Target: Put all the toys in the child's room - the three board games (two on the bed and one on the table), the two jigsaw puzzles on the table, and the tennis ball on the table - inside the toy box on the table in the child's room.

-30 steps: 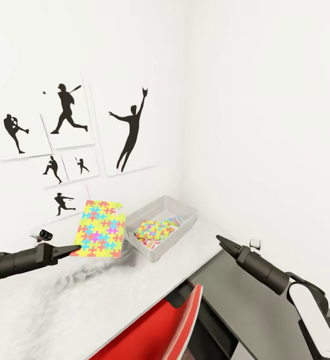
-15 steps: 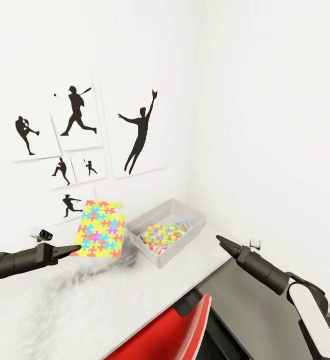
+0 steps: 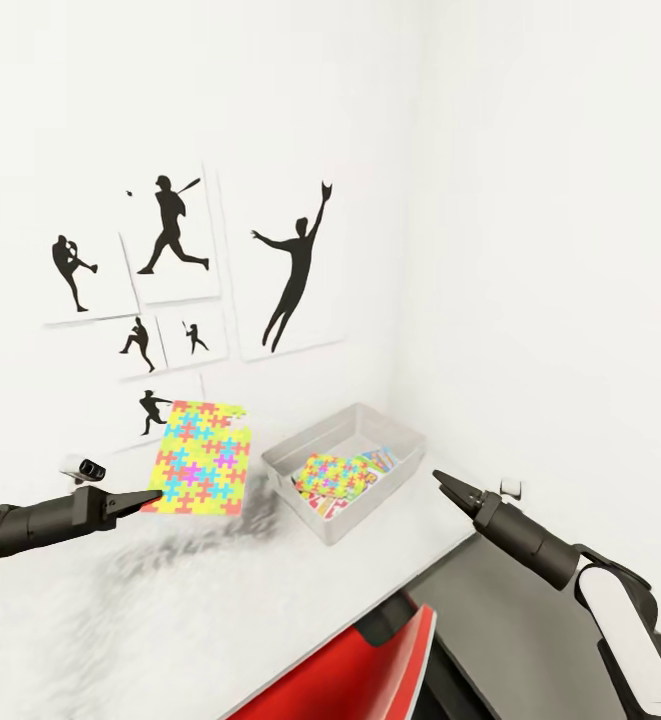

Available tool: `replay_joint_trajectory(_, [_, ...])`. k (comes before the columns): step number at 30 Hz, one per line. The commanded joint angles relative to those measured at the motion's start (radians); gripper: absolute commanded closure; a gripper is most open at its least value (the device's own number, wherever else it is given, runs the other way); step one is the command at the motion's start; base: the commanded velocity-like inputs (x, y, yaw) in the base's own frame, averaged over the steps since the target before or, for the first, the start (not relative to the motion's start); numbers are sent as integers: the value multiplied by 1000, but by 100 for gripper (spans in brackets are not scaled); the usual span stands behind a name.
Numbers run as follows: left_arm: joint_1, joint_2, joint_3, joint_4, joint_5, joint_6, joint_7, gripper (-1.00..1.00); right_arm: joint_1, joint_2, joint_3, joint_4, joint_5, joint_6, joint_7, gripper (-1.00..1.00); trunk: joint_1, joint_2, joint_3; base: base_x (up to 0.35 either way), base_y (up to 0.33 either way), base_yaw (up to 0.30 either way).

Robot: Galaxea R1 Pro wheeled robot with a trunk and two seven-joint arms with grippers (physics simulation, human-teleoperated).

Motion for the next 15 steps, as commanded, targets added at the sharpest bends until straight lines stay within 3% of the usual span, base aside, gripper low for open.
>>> replay_joint_trajectory(1, [-1,0,-1,0,0,10,-4,100,-1,0,-1,0,-4,7,1,-100,1,-2,-2,17,-11,31])
replay_joint_trajectory(7, [-1,0,-1,0,0,10,-4,100,-1,0,-1,0,-4,7,1,-100,1,-2,-2,69,-62,15])
replay_joint_trajectory(15, [-1,0,-1,0,-1,10,-4,100,-1,0,-1,0,-3,7,1,-100,1,-2,0,59,-49,119])
